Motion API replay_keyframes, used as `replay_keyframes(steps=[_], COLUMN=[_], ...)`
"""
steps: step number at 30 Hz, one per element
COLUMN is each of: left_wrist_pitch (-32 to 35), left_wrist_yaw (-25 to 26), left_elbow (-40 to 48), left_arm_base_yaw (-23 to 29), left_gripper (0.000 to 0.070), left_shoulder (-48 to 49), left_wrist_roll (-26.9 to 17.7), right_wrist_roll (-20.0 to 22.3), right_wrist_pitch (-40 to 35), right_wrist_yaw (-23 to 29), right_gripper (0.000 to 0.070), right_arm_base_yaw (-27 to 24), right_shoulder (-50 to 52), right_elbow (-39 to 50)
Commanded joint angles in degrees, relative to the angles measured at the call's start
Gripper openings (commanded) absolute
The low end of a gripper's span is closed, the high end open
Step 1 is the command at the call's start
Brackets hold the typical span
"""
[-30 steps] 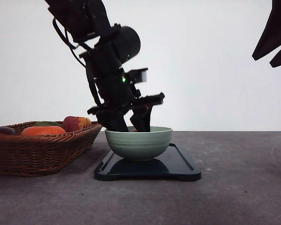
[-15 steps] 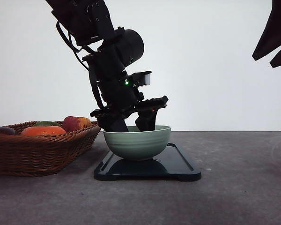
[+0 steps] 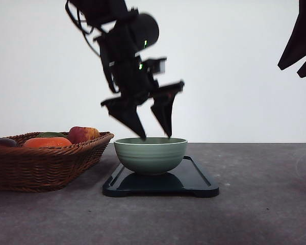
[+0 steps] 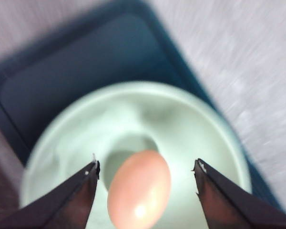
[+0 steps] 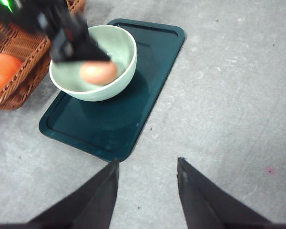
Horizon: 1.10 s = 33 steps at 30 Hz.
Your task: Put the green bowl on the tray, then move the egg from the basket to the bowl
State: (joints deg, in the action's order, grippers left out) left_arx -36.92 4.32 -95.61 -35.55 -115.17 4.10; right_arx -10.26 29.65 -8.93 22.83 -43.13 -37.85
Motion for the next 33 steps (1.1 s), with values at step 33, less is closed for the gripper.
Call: replay_keyframes(steps=[33], left_wrist_pitch=[-0.39], left_wrist_yaw=[1.72], left_elbow=[26.41], left_arm_base_yaw=[6.47], left_gripper=[0.0432], left_shoulder=[47.38], left_wrist_roll=[-1.44], right_wrist_roll=[0.68], right_wrist_pitch=[0.85], right_wrist_yaw=[0.00], right_gripper=[0.0237], right_arm_base_yaw=[0.28], right_shoulder=[-0.20], right_elbow=[-0.37])
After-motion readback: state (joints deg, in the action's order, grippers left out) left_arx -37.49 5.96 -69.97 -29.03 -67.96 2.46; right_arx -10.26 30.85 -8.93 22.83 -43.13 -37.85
